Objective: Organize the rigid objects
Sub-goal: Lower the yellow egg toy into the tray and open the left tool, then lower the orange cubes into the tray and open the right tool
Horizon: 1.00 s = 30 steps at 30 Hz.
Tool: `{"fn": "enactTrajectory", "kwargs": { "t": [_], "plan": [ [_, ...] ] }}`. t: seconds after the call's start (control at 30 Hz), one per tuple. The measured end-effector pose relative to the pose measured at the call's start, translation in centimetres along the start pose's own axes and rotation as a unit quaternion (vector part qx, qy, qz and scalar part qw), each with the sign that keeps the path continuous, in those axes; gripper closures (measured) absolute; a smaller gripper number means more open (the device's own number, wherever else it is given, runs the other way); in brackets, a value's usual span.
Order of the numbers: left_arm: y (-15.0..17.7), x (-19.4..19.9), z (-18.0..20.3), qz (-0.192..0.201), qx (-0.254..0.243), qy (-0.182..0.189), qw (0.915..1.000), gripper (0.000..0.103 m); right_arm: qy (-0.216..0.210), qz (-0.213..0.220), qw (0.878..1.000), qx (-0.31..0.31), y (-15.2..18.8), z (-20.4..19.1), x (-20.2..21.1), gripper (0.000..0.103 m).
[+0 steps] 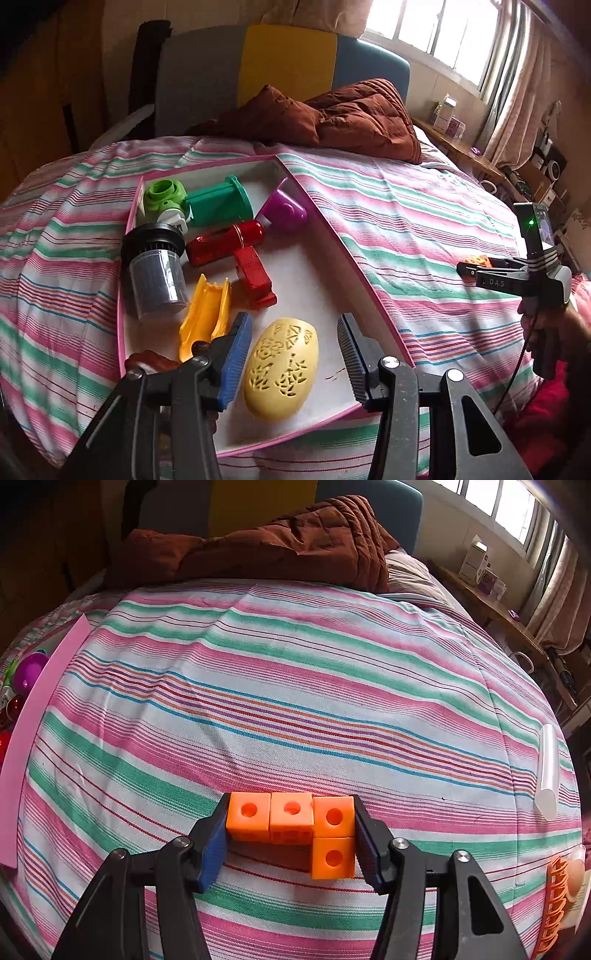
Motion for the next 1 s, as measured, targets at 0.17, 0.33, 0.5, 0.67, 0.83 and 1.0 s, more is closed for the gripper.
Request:
{"fn": "enactTrajectory", "kwargs": {
  "t": [0.17, 0.33, 0.5, 0.67, 0.83, 1.0],
  "plan": [
    [0.3, 1.8, -0.9, 0.006, 0.016, -0.024, 0.9996, 0.053, 0.012, 0.005, 1.000, 0.005, 0.0, -0.3, 0.2, 0.043],
    [0.4, 3.8, -1.9, 0.014, 0.022, -0.060, 0.9979, 0.041, -0.020, -0.003, 1.000, 0.009, 0.0, -1.9, 1.2, 0.043],
    [0.6, 4.9, -3.0, 0.025, 0.040, -0.071, 0.9963, 0.033, -0.093, 0.029, 0.995, 0.036, -0.3, -7.3, 4.8, 0.043],
    [1.1, 6.2, -4.1, 0.037, 0.053, -0.090, 0.9939, 0.019, -0.169, 0.050, 0.981, 0.085, -0.9, -15.3, 7.7, 0.043],
    [1.7, 7.1, -5.7, 0.037, 0.066, -0.117, 0.9902, 0.008, -0.200, 0.048, 0.972, 0.112, -1.2, -22.0, 8.2, 0.043],
    [2.3, 7.5, -7.0, 0.033, 0.091, -0.125, 0.9874, 0.000, -0.190, 0.027, 0.973, 0.127, -1.7, -25.8, 6.0, 0.043]
  ]
}}
Point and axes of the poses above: each gripper's, at about its wrist camera, not at the fingertips, and x roughly against the way its jaws point, z to its right, y to its underside, the point moved 3 cm from there along -x, roughly the way its jaws point, and after that the axes turned 12 degrees about -x, right-handed, at the moved point
